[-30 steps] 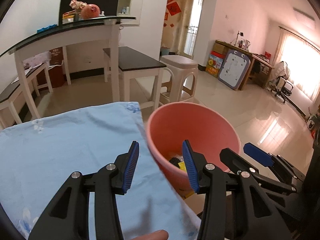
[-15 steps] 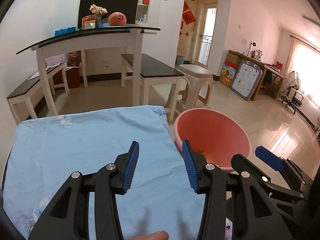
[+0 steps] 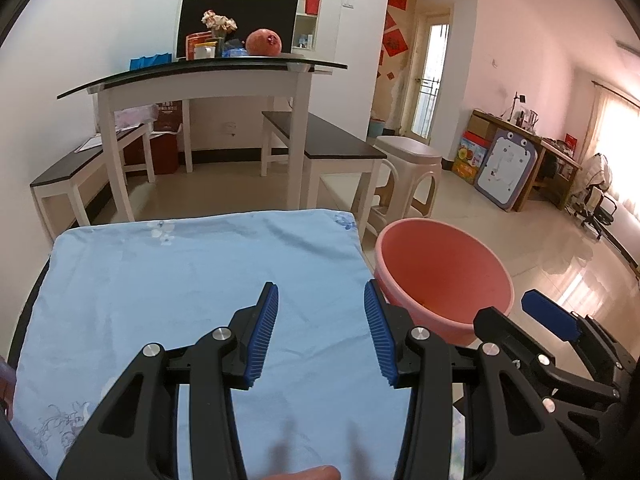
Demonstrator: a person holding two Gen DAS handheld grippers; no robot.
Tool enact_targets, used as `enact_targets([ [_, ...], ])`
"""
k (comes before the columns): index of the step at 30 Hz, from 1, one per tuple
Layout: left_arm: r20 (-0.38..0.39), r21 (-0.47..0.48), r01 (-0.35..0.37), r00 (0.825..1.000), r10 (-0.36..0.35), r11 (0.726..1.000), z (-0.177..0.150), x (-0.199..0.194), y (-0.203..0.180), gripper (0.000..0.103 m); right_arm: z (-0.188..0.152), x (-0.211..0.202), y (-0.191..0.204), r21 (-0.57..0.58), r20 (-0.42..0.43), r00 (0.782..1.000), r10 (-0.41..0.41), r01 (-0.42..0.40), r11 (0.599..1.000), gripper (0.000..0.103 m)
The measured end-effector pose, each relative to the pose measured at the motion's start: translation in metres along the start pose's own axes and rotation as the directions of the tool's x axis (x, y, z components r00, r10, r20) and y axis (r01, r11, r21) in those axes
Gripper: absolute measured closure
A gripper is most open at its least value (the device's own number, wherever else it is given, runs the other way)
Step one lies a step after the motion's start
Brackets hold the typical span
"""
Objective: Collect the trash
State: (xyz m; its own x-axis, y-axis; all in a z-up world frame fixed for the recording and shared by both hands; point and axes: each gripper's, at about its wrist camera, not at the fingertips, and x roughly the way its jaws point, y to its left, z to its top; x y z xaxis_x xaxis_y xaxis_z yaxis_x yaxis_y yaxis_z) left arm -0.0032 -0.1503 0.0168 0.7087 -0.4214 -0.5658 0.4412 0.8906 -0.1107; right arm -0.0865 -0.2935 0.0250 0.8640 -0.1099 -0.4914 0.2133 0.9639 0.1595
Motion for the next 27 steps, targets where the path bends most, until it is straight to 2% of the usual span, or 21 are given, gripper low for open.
enact_targets([
  [27, 0.01, -0.021, -0.007, 1.0, 0.008, 1.0, -0.005, -0.015, 0.007, 0.058, -0.004, -0.009, 0.015, -0.032, -0.004, 1.0, 0.01, -0.01, 0.999, 0.034],
])
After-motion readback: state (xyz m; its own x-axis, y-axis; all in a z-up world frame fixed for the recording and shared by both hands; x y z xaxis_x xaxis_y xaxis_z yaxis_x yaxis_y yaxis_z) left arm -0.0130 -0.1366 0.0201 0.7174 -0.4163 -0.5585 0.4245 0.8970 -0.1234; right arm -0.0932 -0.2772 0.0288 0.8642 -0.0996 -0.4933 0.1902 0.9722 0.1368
